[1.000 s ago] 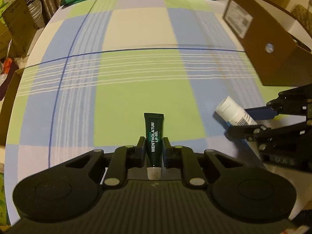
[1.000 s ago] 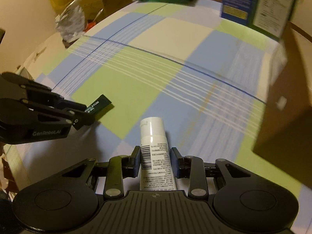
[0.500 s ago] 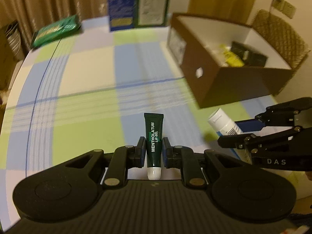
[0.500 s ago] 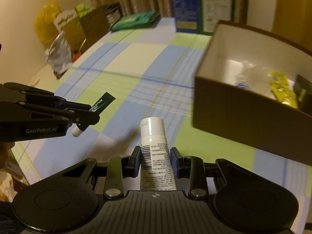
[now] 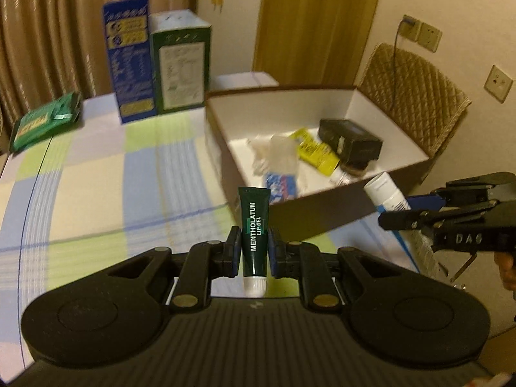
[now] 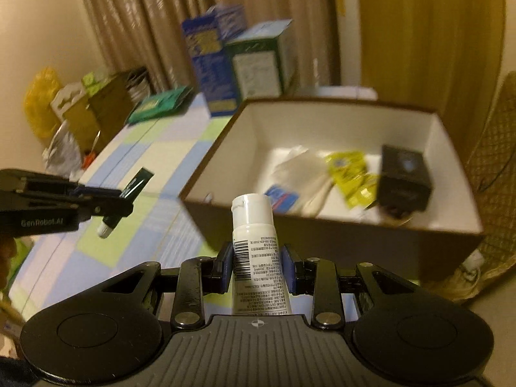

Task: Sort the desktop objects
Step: 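Carry the lip gel and white tube with both tools into the cardboard box, then open both tools to release the lip gel and white tube in the box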

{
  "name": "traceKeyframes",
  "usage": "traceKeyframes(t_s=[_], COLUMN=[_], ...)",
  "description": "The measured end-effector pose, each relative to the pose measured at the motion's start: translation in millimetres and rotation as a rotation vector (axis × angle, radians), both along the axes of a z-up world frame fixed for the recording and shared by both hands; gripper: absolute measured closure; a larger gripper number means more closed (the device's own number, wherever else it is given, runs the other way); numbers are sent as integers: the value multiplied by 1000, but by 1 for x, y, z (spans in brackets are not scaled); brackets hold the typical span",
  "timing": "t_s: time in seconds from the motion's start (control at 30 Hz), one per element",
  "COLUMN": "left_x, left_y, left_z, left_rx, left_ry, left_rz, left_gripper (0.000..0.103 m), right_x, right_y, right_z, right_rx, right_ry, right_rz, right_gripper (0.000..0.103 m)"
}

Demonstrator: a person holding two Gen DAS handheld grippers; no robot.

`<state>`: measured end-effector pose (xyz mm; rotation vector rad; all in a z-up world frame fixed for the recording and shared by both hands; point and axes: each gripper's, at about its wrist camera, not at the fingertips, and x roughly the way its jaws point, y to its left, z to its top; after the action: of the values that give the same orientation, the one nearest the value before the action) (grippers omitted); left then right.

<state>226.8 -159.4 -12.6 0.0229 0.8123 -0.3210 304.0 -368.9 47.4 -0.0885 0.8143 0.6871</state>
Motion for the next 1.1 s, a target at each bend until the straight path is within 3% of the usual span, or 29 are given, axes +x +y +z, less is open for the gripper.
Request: traceKeyframes(t_s=[0.37,0.8,1.1], left_x=[64,134,154], left_y=[-58,-104,-117], left_z=[24,2,-17], left_rx=[-24,-17,-18], left_ry=[-73,-19,29], left_rz=[-55,-38,-41], left_gripper=[90,90,90], right_x=[78,146,171], right_y=[-9,-7,-12], right_z=[29,14,-8], right_rx=[30,28,21], right_ry=[-111,-160,-111], right_rz=[-4,11,14], right_gripper=[74,74,74])
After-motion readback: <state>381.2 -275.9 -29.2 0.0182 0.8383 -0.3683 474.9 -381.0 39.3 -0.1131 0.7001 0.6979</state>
